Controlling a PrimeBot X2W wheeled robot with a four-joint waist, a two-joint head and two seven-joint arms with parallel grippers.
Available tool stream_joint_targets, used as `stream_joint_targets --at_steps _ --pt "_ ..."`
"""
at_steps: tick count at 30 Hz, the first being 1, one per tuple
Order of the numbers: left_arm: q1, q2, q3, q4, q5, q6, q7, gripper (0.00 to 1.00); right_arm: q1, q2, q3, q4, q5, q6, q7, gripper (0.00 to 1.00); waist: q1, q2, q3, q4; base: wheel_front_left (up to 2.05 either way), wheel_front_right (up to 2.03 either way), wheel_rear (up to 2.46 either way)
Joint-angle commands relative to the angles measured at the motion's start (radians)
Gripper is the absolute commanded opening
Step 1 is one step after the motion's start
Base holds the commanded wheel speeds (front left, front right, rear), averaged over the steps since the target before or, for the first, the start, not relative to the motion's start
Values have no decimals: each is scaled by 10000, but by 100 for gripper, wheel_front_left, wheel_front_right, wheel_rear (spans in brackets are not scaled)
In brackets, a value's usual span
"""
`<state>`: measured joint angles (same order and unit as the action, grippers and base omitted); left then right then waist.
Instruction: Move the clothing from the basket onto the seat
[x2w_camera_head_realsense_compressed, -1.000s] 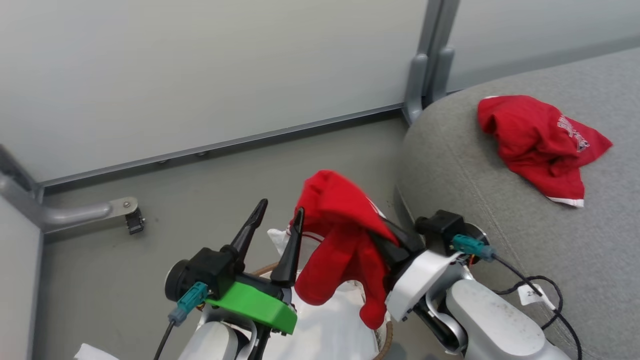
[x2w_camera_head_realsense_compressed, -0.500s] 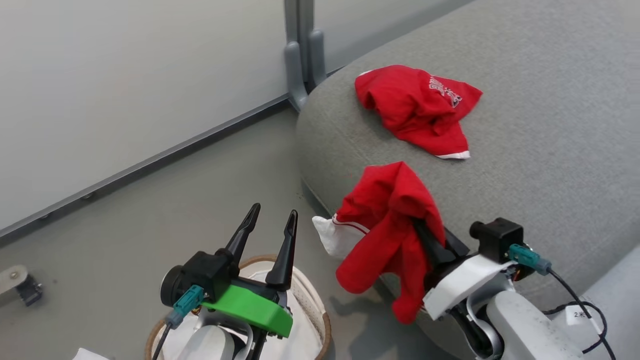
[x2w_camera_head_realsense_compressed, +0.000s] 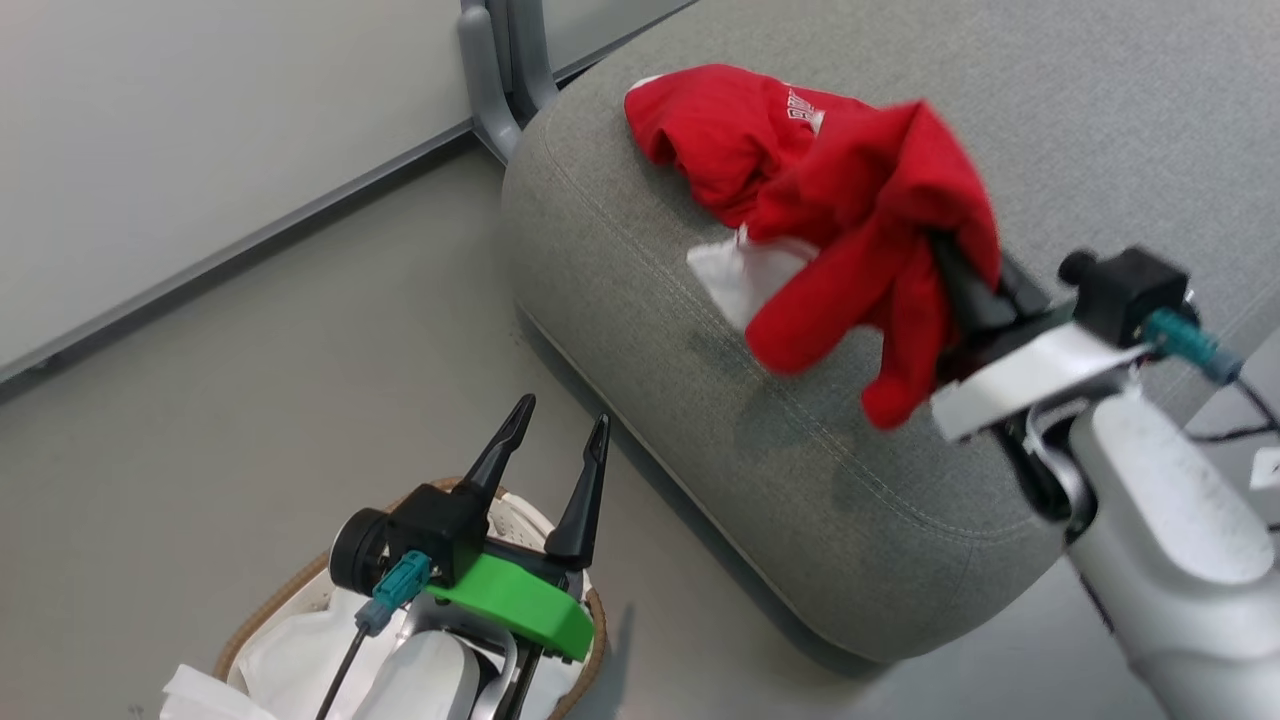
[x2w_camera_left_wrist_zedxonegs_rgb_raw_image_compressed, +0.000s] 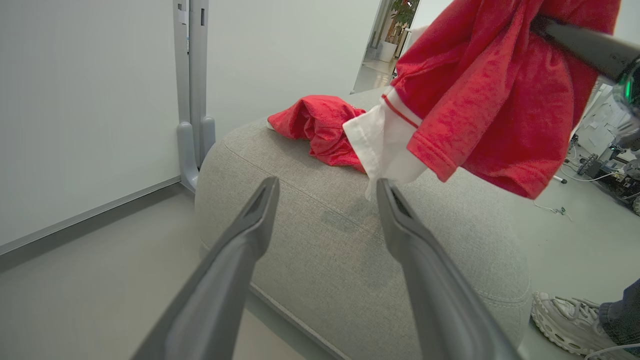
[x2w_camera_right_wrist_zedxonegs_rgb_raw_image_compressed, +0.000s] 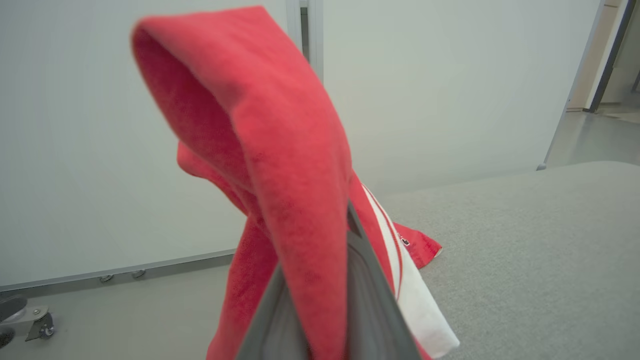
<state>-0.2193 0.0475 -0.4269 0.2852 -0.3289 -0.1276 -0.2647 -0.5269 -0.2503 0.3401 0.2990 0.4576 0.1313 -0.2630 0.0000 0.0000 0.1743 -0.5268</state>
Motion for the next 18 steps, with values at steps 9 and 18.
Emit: stream_joint_targets --at_steps 9,18 --pt "-1249 210 -347 209 569 -53 7 100 -3755 -1093 -1031 1074 -1152 -12 -24 0 0 0 2203 1080 0 0 0" --pt "-2078 201 -646 -111 684 -53 7 100 -5699 -1555 -1649 3538 -2079 -12 -24 0 0 0 3484 2390 0 0 0"
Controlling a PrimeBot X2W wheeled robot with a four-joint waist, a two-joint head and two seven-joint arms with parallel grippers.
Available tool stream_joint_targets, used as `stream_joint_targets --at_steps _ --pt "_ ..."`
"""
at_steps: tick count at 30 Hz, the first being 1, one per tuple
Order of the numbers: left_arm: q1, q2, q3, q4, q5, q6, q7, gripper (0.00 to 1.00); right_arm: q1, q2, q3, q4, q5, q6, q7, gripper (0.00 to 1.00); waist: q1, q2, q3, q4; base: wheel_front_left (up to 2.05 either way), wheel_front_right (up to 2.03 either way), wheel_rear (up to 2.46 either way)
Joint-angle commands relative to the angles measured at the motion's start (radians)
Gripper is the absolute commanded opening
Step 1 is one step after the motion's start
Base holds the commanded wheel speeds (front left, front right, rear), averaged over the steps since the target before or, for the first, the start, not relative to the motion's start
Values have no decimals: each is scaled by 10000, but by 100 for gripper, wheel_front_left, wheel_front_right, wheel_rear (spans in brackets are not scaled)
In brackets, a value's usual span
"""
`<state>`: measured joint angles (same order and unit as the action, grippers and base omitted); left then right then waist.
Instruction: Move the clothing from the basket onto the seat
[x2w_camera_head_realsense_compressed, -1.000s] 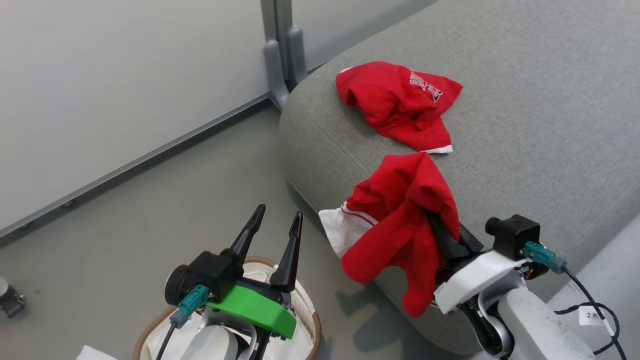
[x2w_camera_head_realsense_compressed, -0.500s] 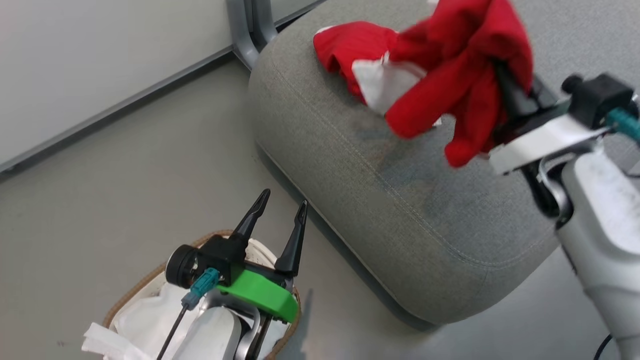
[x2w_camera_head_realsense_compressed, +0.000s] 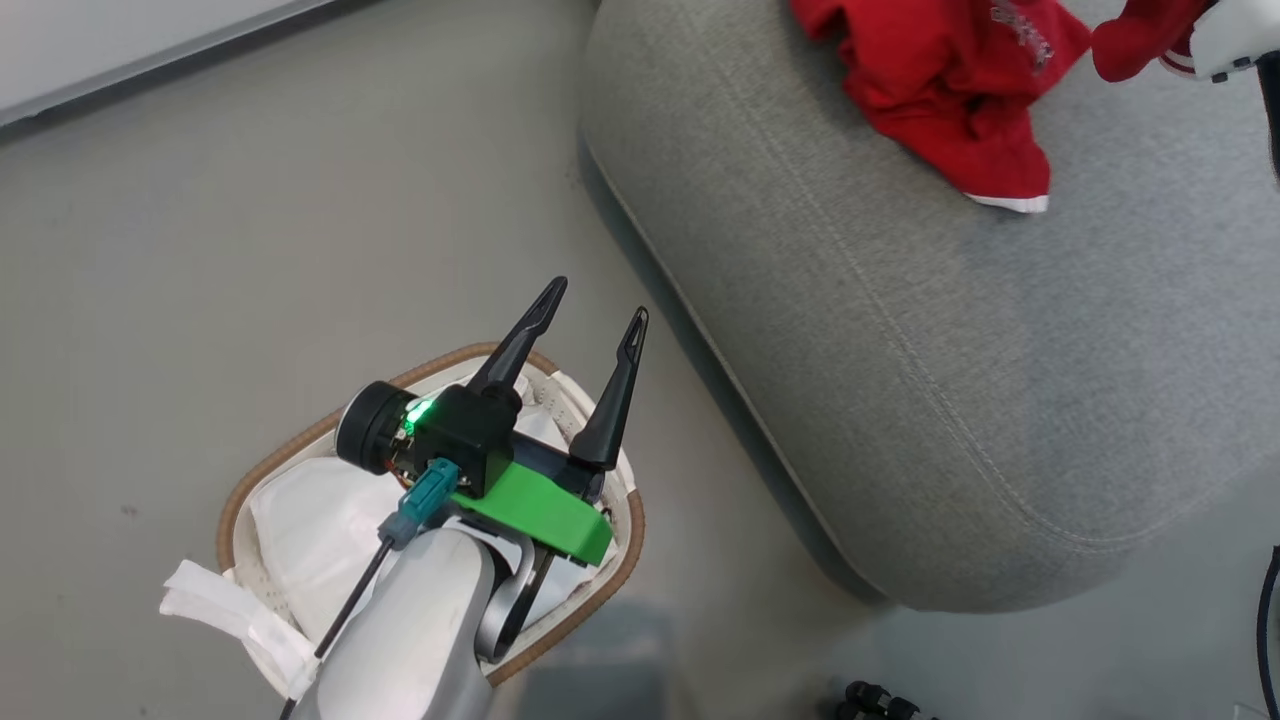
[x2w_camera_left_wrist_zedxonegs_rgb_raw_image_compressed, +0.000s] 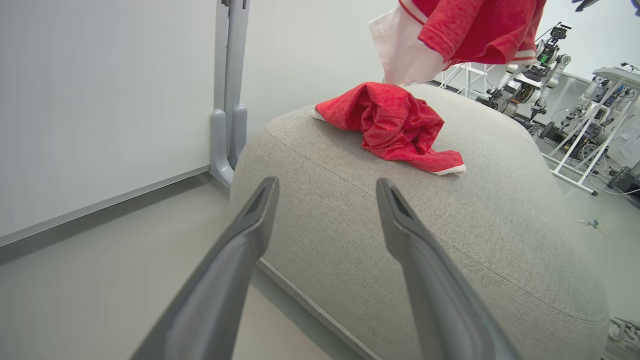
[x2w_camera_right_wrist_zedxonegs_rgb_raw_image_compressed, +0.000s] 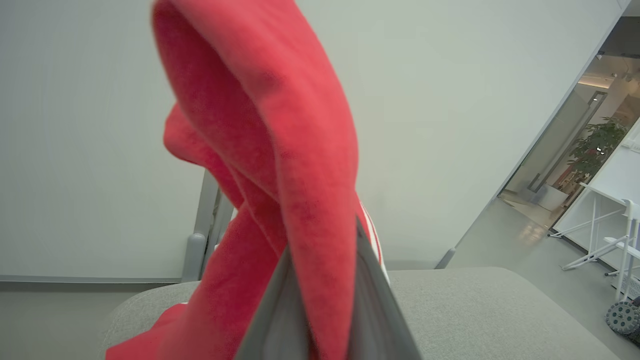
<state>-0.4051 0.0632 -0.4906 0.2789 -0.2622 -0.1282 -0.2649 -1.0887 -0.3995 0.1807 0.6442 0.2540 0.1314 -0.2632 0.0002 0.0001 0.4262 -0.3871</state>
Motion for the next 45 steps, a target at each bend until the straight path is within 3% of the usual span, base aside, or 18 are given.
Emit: stream_joint_targets --at_steps 1,8,12,14,15,16,28,38,45 --pt "-266 33 -21 -61 30 -42 11 100 -136 -71 -145 363 -112 -14 -22 0 -2 -1 1067 1114 0 0 0" --pt "-560 -38 45 -140 88 -43 9 100 148 256 -986 2463 -92 -14 -20 0 -2 -1 1802 1902 0 0 0" --pt "-554 -55 183 -160 147 -43 9 100 510 453 -1426 2948 -190 -14 -20 0 -2 -1 1952 2067 0 0 0" --pt "-488 -63 250 -153 148 -43 9 100 784 554 -1620 2849 -242 -14 -20 46 -2 -1 1925 2073 0 0 0" --pt "-451 -64 279 -136 132 -43 9 100 923 594 -1694 2790 -276 -14 -18 94 -2 -1 1890 2062 0 0 0" --pt "-396 -67 316 -103 124 -43 9 100 1104 664 -1806 2692 -285 -14 -18 100 -2 -1 1824 2037 0 0 0" --pt "353 -108 1324 83 116 -43 9 100 3523 1145 -2326 696 -10 -14 -14 100 -2 -1 196 1780 0 0 0" --pt "1543 -103 3113 128 322 -27 9 100 5634 1633 -1367 -859 467 -14 -14 100 -2 -1 -1329 1960 0 0 0" --pt "2382 -107 4231 325 630 358 10 100 6413 2269 -930 -1544 552 -14 -14 100 -2 -1 -2194 2541 0 0 0"
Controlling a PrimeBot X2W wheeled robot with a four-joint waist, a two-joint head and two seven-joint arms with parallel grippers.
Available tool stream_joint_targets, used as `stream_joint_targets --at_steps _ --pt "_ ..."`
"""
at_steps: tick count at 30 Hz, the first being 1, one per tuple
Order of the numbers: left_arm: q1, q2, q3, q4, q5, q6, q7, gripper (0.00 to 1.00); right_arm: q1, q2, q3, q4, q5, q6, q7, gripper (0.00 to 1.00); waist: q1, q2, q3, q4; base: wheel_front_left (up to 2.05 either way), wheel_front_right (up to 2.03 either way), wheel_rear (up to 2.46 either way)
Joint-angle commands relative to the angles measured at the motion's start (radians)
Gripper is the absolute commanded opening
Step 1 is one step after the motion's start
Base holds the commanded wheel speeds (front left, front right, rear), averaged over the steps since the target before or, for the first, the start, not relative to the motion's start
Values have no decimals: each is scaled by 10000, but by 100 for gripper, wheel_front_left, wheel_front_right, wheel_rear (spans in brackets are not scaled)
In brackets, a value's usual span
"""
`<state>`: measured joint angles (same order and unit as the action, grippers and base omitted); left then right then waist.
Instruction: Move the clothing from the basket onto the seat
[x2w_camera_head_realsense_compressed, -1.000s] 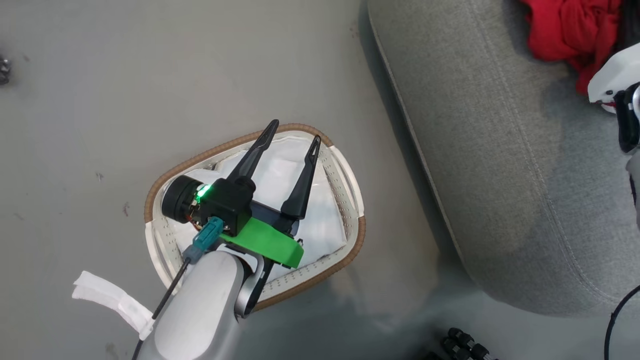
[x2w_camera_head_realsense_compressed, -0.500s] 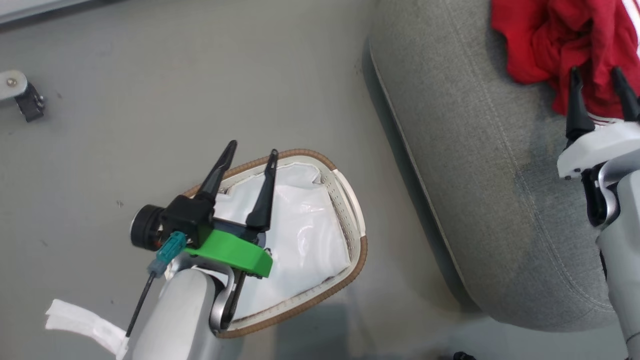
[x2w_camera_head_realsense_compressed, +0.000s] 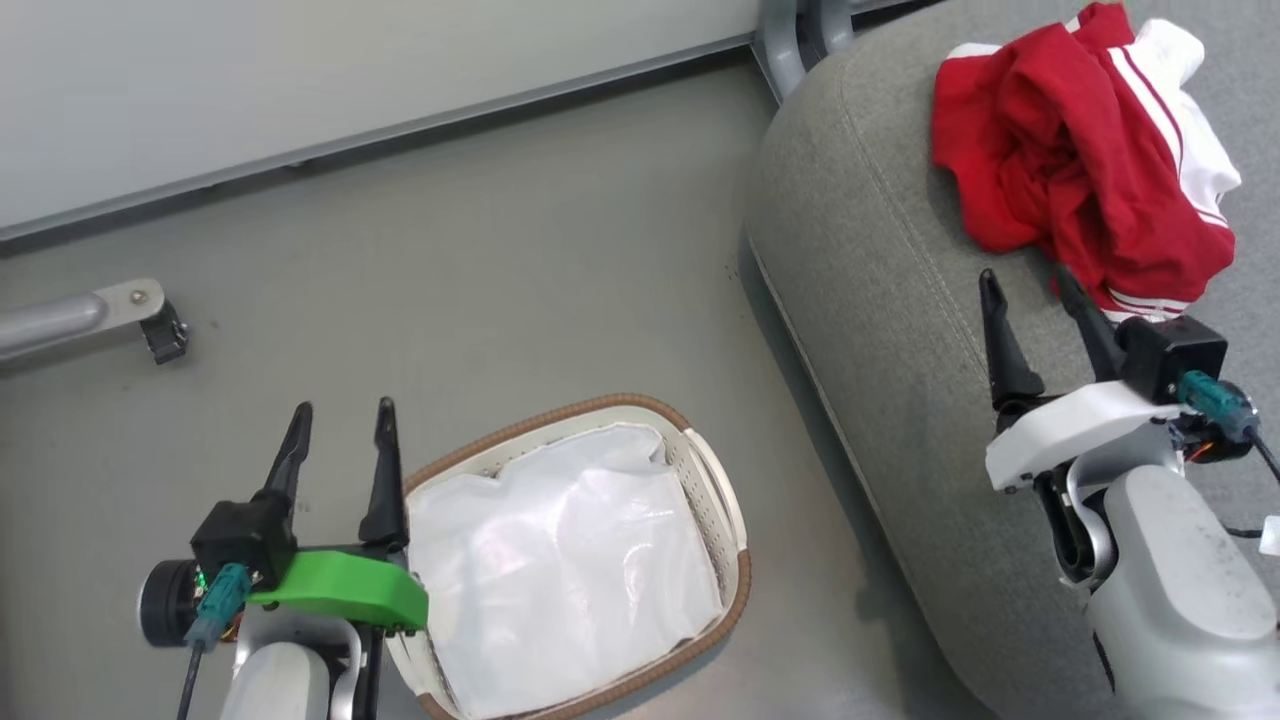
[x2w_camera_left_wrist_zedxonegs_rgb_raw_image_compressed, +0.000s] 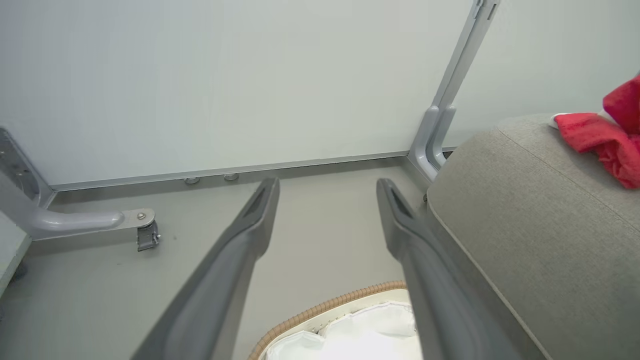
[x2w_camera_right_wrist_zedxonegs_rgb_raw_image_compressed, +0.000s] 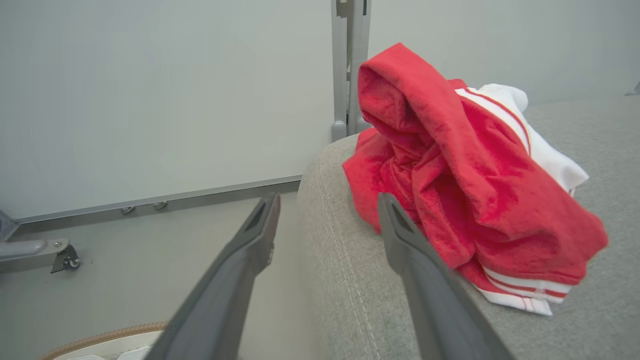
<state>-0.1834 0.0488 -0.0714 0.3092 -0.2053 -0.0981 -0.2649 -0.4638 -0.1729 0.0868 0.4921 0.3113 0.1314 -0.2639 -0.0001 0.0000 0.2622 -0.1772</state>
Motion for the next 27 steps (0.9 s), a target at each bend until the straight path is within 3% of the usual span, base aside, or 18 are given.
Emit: stream_joint_targets --at_steps 1,14,27 --pt "262 35 147 50 50 72 10 100 266 105 -3 -85 -31 -14 -6 100 1 0 -661 532 0 0 0" --pt "1412 33 1412 204 563 340 10 100 1796 988 100 -677 -405 -14 -6 100 1 0 -1691 1559 0 0 0" --pt "2420 34 1483 -143 43 175 10 100 2937 1175 415 -518 -360 -14 -6 100 1 0 -2430 1683 0 0 0"
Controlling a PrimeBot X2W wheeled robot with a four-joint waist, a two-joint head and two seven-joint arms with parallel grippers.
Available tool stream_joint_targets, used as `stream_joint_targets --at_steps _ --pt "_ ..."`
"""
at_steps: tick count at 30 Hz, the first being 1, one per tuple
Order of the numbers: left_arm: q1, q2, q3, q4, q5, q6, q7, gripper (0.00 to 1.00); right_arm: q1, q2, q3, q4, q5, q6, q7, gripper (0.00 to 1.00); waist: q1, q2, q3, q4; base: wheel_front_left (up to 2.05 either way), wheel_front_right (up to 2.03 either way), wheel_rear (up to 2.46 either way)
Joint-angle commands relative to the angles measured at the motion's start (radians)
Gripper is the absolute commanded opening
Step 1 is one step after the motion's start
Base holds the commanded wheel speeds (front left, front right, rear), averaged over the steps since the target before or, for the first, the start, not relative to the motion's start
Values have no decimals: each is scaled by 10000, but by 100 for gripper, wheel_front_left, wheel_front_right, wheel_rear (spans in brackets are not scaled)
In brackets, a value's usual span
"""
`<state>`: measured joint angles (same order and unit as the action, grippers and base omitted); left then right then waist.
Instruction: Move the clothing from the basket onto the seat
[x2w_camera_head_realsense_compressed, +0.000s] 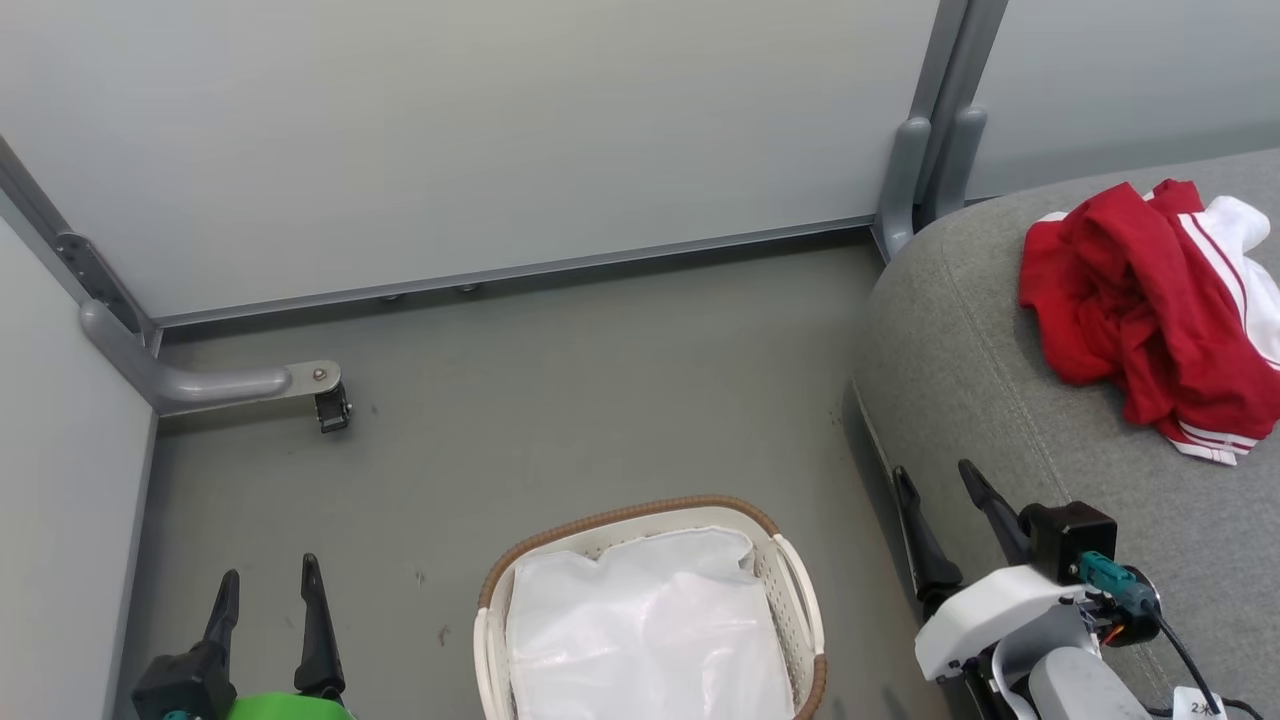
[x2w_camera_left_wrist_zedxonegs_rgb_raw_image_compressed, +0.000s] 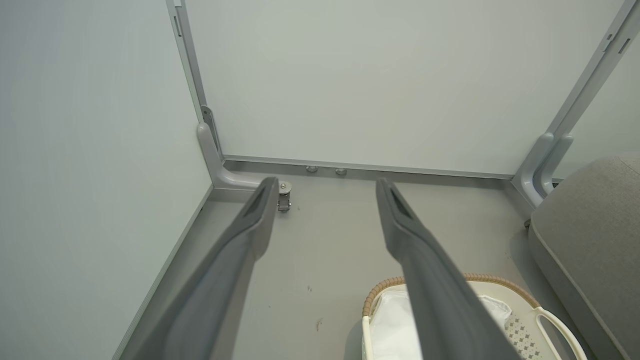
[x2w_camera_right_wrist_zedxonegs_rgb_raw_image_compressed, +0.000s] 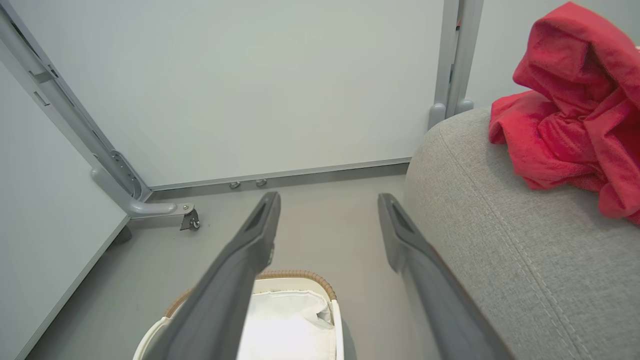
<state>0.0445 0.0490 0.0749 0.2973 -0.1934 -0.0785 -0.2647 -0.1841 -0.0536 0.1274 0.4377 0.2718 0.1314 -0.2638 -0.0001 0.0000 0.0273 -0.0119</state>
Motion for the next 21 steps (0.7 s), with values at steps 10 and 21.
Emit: stream_joint_targets --at_steps 10,21 --pt "132 -59 -116 152 -361 -169 13 0 367 61 59 278 42 0 15 0 1 0 -173 34 0 0 0" --pt "-163 -52 10 129 -2307 -221 592 0 425 61 -308 -16 1924 -1 561 0 1 0 -179 42 0 0 0"
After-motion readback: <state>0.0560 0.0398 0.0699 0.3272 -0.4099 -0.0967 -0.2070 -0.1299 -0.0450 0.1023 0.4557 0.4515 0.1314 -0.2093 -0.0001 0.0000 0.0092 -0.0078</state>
